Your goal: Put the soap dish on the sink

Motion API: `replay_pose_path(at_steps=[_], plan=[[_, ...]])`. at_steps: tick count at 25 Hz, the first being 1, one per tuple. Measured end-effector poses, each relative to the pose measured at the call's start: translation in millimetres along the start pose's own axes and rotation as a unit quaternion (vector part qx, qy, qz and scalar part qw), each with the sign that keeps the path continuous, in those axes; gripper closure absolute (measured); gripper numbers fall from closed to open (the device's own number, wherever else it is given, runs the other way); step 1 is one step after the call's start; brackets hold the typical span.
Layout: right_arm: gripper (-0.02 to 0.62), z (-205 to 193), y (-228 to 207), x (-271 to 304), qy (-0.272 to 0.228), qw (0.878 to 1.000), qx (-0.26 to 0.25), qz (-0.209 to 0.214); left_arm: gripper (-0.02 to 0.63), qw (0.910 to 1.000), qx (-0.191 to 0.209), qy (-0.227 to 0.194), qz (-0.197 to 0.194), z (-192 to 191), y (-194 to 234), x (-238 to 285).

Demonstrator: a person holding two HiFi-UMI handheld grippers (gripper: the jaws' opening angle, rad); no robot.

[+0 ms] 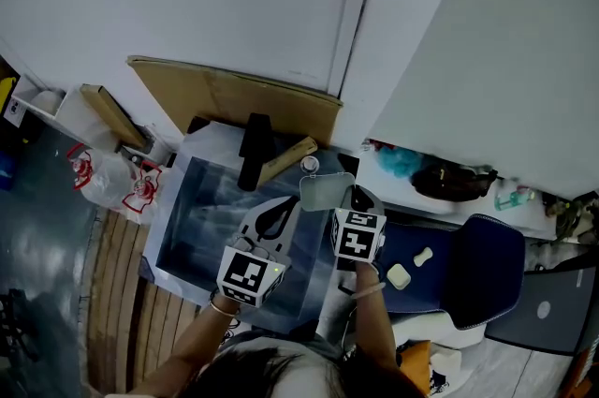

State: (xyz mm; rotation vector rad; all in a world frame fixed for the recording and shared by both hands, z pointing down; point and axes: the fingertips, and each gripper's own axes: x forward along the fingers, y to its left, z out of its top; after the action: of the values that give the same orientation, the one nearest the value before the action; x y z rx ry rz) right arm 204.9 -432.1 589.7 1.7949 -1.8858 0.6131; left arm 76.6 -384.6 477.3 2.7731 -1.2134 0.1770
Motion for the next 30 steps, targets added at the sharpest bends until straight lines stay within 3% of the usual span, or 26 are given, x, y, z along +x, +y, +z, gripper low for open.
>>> replay_pose_path(at_steps=[19,30], plan=[[0.568,-36.3,-20.0,61.8,0.077,0.997,-0.012,-0.015,0.597,0.9993,-0.022,0.029,-0.006,-25.8,17.7,31.4],[0.568,-42.9,-27.1,71.4,0.085,0.996,-0.01,-0.025,0.597,0.9989,-0.026,0.038,-0.012,-34.0,19.6,41.5]])
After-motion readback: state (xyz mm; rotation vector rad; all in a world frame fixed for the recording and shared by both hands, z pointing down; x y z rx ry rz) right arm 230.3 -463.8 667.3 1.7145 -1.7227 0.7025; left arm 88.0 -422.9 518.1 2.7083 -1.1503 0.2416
